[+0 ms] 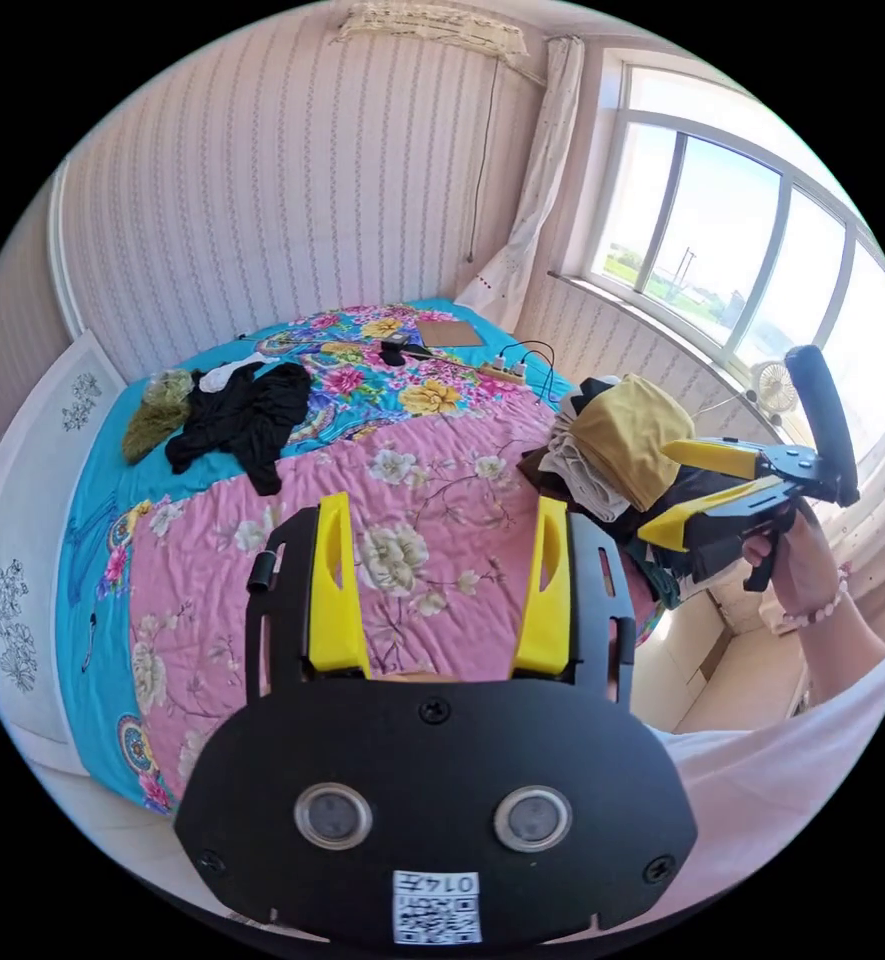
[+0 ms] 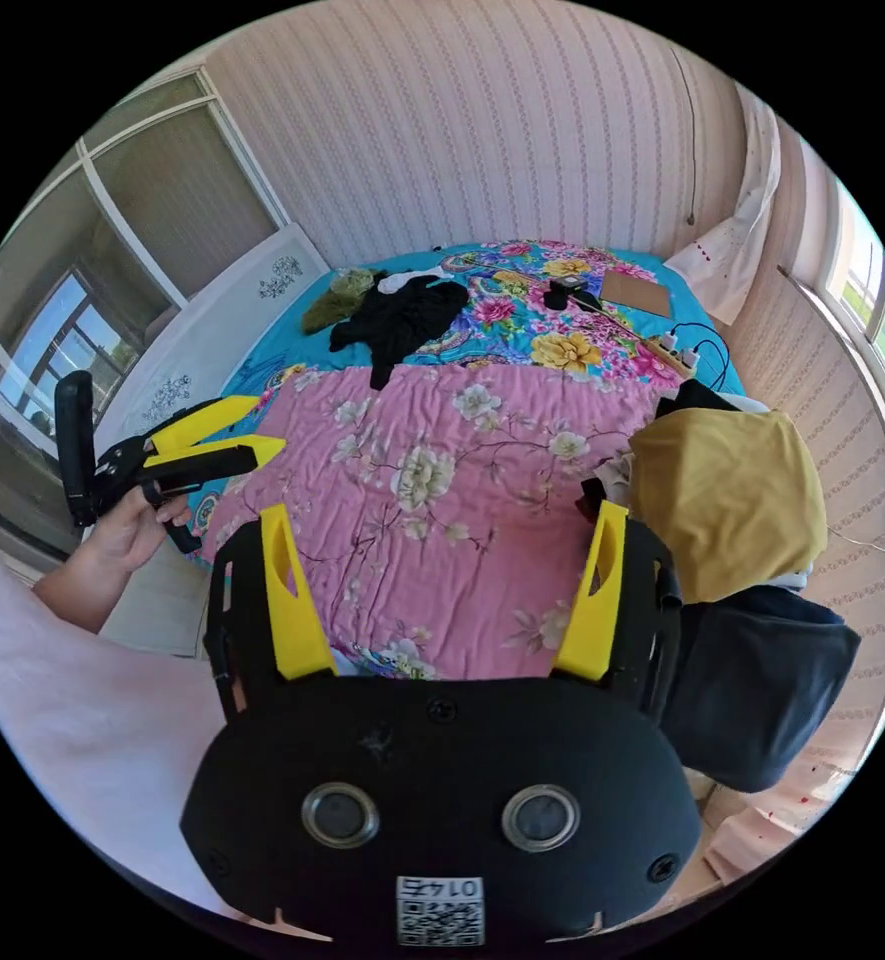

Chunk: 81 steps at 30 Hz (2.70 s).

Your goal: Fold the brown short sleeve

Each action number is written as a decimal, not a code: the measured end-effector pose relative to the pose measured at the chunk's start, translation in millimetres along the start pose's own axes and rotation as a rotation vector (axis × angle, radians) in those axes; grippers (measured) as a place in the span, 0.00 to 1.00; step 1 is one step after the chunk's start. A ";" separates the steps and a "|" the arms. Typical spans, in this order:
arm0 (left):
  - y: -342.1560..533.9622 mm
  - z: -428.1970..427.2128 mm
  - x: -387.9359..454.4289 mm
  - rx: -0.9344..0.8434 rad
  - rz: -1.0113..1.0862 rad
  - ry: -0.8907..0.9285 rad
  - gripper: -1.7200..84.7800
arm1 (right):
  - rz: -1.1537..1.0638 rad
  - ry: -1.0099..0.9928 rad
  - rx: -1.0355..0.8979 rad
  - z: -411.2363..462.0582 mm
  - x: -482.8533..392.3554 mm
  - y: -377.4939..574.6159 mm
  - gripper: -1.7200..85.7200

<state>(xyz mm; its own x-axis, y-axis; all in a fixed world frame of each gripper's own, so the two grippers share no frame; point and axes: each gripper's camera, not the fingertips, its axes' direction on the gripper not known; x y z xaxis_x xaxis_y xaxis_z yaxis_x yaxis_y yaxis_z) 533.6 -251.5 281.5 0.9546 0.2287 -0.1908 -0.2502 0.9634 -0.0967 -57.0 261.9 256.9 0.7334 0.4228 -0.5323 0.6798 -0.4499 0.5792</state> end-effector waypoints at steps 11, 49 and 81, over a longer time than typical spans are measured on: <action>69.2 -37.0 1.1 -0.243 -0.186 -0.221 0.26 | 0.010 0.085 -0.013 17.1 -186.5 32.3 0.47; -12.7 -144.7 86.5 -0.096 -0.350 -0.437 0.20 | 0.120 0.233 0.089 47.5 -314.0 40.2 0.15; -40.6 -213.1 38.7 -0.073 -0.440 -0.410 0.20 | 0.194 0.327 0.126 80.6 -357.4 33.3 0.15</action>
<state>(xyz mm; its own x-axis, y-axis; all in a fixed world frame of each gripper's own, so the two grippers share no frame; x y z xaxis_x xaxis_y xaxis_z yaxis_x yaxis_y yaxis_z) 546.2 -311.6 69.9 0.9519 -0.1396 0.2727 0.1856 0.9710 -0.1509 -296.0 32.4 416.7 0.8218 0.5394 -0.1837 0.5389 -0.6308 0.5584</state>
